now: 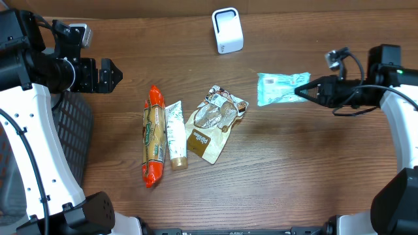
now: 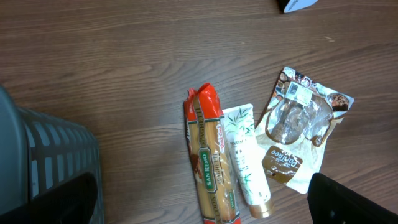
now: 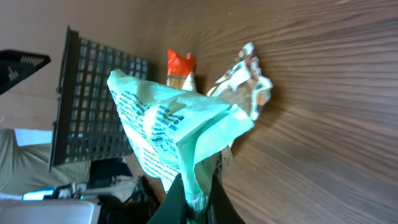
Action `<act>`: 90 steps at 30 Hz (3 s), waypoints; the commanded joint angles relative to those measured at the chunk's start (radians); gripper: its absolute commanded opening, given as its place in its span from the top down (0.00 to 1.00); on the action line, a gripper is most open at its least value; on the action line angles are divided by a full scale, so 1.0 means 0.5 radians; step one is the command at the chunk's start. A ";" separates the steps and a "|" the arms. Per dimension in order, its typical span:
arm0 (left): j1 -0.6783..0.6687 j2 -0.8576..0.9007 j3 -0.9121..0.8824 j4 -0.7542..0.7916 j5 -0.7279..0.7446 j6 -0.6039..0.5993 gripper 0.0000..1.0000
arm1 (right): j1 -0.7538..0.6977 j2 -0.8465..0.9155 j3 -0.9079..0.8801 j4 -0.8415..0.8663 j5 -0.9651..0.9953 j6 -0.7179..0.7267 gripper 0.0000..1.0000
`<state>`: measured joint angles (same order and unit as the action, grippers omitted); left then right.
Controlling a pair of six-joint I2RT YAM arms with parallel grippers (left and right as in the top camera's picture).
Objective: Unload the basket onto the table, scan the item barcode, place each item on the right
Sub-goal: 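Lift the green wipes pack with the right gripper to the white scanner, then carry the wipes pack right and set it down on the table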
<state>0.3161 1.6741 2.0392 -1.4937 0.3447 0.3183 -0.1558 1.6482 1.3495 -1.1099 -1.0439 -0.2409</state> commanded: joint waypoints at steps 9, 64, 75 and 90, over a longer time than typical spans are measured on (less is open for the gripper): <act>-0.005 0.003 0.009 0.005 0.024 0.044 0.01 | 0.460 -0.066 0.559 -0.004 0.434 0.414 0.97; -0.005 0.003 0.009 0.005 0.024 0.044 0.00 | 1.210 1.305 0.714 3.055 3.043 -1.996 0.96; -0.005 0.003 0.009 0.005 0.024 0.043 0.00 | 1.211 1.301 0.715 3.104 3.025 -1.985 0.96; -0.005 0.003 0.009 0.005 0.024 0.044 0.00 | 1.183 0.381 0.715 1.892 2.755 -0.585 0.96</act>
<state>0.3161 1.6741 2.0392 -1.4933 0.3450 0.3183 0.4503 2.0338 1.6798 -0.1188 0.4210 -0.8082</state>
